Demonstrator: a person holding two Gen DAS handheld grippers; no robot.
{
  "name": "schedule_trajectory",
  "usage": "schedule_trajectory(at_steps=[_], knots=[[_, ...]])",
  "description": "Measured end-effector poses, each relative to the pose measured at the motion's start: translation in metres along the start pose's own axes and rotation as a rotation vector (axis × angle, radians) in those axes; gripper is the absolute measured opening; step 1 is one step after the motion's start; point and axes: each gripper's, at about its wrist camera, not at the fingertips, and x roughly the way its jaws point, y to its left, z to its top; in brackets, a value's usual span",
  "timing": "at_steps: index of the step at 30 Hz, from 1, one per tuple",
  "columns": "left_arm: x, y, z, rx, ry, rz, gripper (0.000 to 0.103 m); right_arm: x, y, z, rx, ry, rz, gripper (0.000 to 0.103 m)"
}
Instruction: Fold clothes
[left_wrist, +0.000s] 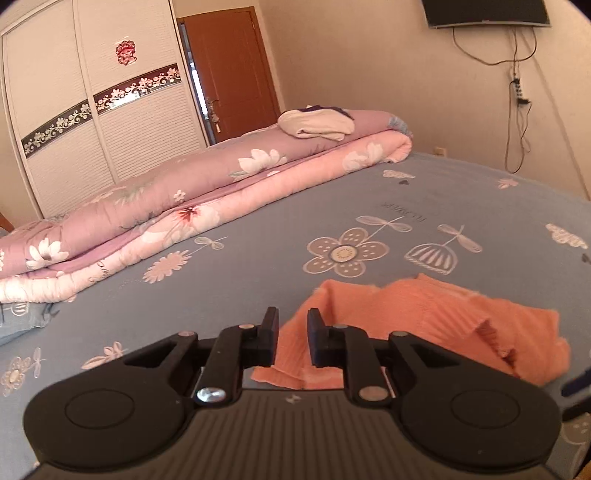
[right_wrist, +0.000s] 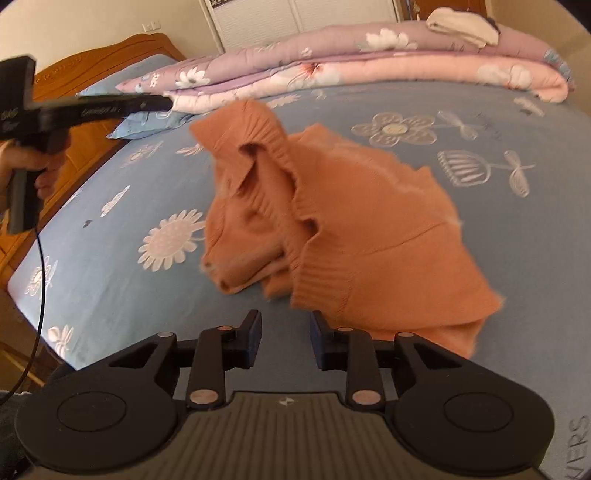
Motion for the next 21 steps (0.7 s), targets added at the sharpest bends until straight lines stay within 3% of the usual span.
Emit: schedule_trajectory(at_steps=[5, 8, 10, 15, 18, 21], knots=[[0.071, 0.009, 0.018, 0.018, 0.102, 0.016, 0.018, 0.032, 0.000, -0.005, 0.100, 0.053, 0.010, 0.040], [0.108, -0.005, 0.019, 0.050, 0.178, -0.061, 0.018, 0.050, -0.001, -0.008, 0.162, 0.083, 0.012, 0.040], [0.121, -0.021, 0.016, 0.083, 0.221, -0.152, 0.017, 0.058, -0.013, -0.010, 0.213, 0.094, -0.037, 0.040], [0.101, -0.054, -0.018, 0.116, 0.287, -0.462, 0.013, 0.042, -0.057, 0.012, 0.305, -0.024, -0.106, 0.040], [0.075, -0.086, -0.052, 0.246, 0.314, -0.502, 0.013, 0.034, -0.074, 0.043, 0.270, -0.102, -0.145, 0.041], [0.056, -0.112, -0.072, 0.234, 0.320, -0.550, 0.013, 0.038, -0.091, 0.083, 0.230, -0.174, -0.208, 0.041]])
